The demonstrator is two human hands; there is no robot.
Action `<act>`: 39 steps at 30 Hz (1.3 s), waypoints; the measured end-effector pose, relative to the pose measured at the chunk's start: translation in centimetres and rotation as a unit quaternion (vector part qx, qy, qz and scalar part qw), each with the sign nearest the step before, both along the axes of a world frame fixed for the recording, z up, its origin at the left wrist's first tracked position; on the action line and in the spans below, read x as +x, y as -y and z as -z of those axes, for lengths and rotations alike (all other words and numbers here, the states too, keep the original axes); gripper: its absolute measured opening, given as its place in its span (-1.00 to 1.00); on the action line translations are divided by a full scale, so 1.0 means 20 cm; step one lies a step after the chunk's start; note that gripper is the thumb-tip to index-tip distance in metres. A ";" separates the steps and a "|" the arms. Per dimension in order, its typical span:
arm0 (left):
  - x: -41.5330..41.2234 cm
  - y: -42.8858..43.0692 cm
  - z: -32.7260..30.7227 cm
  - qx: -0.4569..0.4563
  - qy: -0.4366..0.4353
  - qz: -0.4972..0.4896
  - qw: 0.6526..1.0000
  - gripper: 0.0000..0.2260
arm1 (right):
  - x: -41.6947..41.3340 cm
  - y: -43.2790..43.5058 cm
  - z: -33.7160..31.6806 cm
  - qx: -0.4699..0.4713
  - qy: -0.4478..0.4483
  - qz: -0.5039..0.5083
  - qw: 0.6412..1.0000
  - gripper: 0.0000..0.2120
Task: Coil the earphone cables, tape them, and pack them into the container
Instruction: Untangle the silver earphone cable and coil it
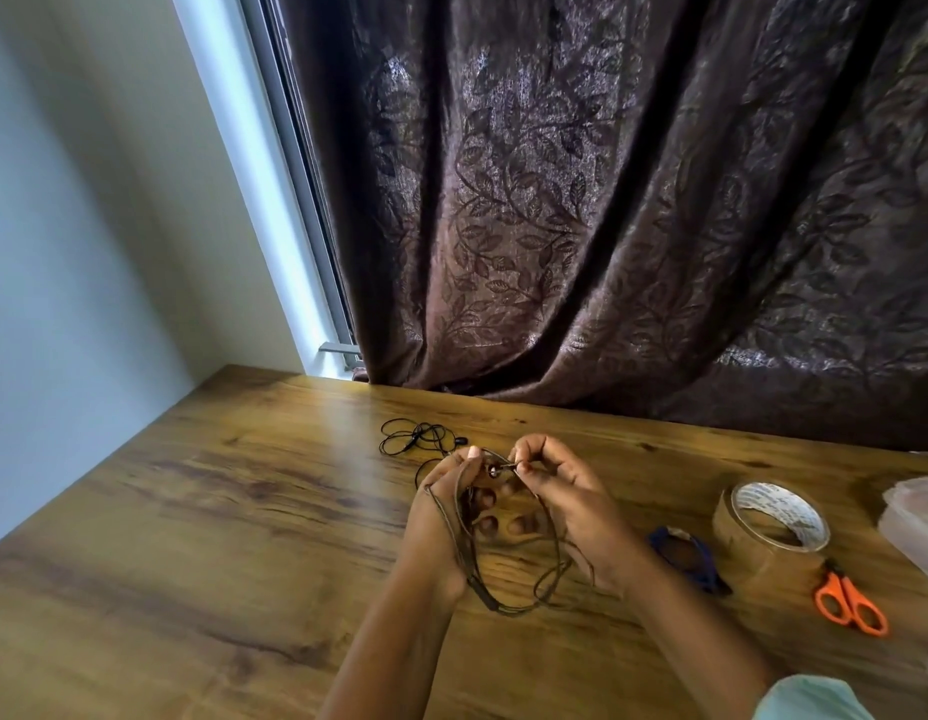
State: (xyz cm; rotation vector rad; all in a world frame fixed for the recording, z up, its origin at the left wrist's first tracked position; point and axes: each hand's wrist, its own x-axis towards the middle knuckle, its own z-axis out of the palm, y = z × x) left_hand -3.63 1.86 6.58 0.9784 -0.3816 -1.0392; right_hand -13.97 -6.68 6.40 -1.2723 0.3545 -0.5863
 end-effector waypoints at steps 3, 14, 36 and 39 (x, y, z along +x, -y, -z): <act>0.00 0.01 0.02 -0.060 -0.059 -0.026 0.996 -0.79 | -0.01 0.01 0.00 0.039 0.013 -0.015 0.999 -0.87; 0.17 -0.09 0.07 -0.022 0.010 0.052 0.998 -0.51 | -0.03 0.07 0.00 0.164 0.042 0.035 0.985 -0.86; 0.09 -0.16 0.08 0.076 0.338 0.091 0.933 -0.68 | -0.04 0.10 -0.08 0.024 -0.044 -0.099 0.994 -0.68; 0.04 -0.06 0.08 0.076 0.400 0.072 0.910 -0.86 | -0.04 0.11 -0.14 -0.022 -0.053 -0.127 0.990 -0.69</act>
